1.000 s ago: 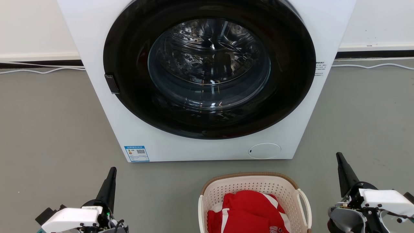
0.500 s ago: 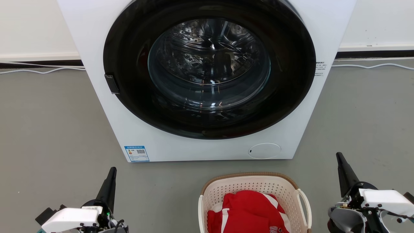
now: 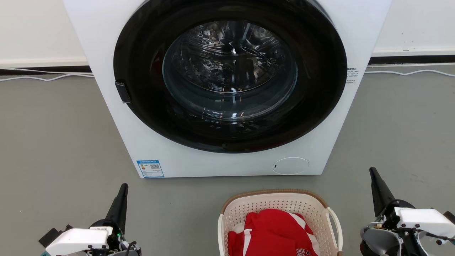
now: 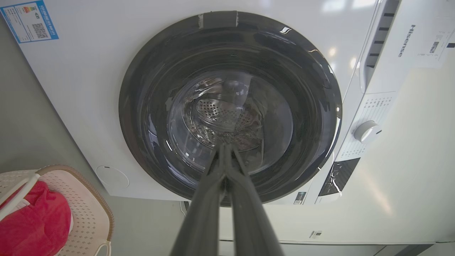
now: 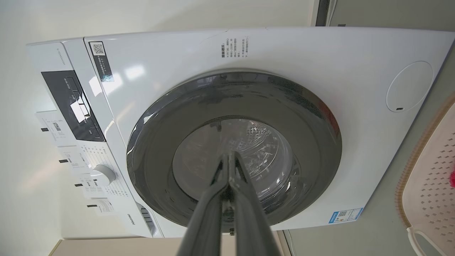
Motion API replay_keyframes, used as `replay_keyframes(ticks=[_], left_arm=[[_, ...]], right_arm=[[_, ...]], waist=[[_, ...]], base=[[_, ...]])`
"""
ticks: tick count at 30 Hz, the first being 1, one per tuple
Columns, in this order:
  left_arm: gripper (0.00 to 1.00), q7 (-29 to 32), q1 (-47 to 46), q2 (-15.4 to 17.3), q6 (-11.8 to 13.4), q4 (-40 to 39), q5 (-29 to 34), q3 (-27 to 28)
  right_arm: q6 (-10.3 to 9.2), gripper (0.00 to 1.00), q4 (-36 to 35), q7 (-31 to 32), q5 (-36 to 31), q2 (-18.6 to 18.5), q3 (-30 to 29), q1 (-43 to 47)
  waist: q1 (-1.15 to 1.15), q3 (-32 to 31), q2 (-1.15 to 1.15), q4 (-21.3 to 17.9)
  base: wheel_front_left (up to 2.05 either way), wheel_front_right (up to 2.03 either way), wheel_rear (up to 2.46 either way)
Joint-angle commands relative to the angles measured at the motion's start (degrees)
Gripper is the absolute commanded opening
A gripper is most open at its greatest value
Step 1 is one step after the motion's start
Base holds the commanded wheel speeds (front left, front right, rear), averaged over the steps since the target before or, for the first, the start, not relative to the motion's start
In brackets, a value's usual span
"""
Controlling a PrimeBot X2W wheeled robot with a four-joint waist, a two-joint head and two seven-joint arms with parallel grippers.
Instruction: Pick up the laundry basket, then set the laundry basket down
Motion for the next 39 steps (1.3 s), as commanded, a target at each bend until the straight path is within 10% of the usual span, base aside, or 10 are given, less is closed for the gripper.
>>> replay_keyframes(ticks=[1,29,30,39], left_arm=[[0.0,0.1,-3.18,0.78,-0.15,-1.66,-0.29,1.71],[0.0,0.1,-3.18,0.78,-0.15,-1.66,-0.29,1.71],[1.0,0.0,-0.01,0.0,0.0,0.0,0.0,0.0],[1.0,-0.92,1.18,-0.38,0.03,1.7,0.2,-0.39]], right_arm=[[0.01,0.0,-1.72,0.42,0.39,-0.11,1.0,-0.58],[0.01,0.0,-1.72,0.42,0.39,-0.11,1.0,-0.58],[0.0,1.0,-0.01,0.0,0.0,0.0,0.0,0.0],[0.0,1.0,1.53,-1.03,-0.53,0.27,1.48,1.0]], waist=[[0.0,0.0,0.0,0.0],[0.0,0.0,0.0,0.0],[0.0,0.0,0.0,0.0],[0.12,0.01,0.0,0.02]], base=[[0.0,0.0,0.0],[0.0,0.0,0.0],[0.0,0.0,0.0],[0.0,0.0,0.0]])
